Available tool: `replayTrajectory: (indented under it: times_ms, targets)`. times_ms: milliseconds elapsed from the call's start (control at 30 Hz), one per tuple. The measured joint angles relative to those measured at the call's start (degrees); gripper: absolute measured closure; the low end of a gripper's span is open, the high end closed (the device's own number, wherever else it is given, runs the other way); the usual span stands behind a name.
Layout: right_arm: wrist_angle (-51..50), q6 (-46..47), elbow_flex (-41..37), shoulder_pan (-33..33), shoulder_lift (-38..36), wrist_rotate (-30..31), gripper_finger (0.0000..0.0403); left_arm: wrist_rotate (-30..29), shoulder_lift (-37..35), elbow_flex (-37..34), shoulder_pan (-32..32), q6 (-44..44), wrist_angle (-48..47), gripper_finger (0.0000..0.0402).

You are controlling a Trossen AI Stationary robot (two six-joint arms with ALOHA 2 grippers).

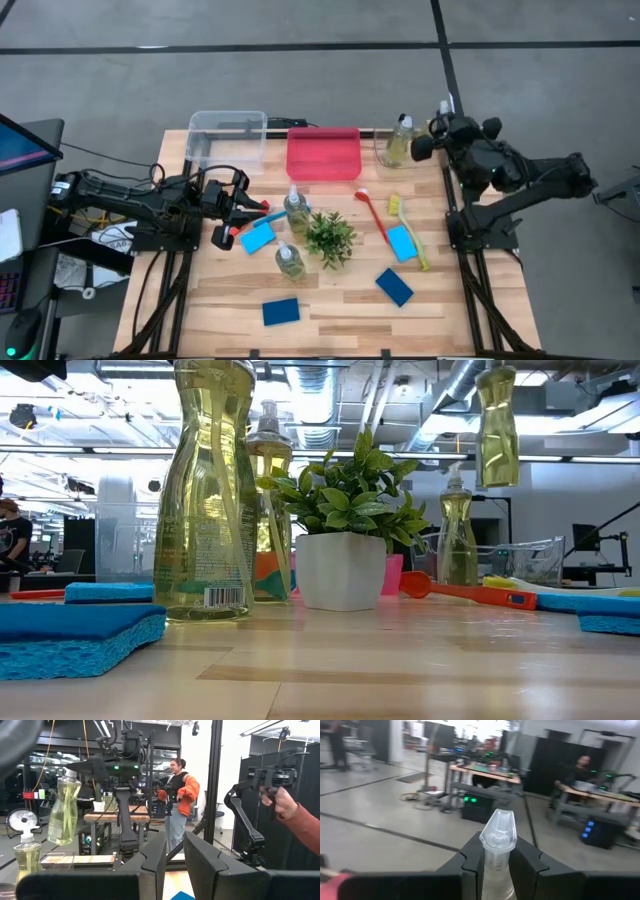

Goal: Pick & Place Kitchen Sink Supplies
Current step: Put the green dishwashing liquid dispenser into the right transparent bin

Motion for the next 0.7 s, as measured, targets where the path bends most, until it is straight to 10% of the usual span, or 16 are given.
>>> replayTrajectory:
  times_ms: [700]
  targets:
    - [-33.56, 33.21, -0.02, -32.33, -0.58, -22.14, 0.0344, 0.00, 0.00, 0.00, -0.02, -2.82, 0.16, 0.0334]
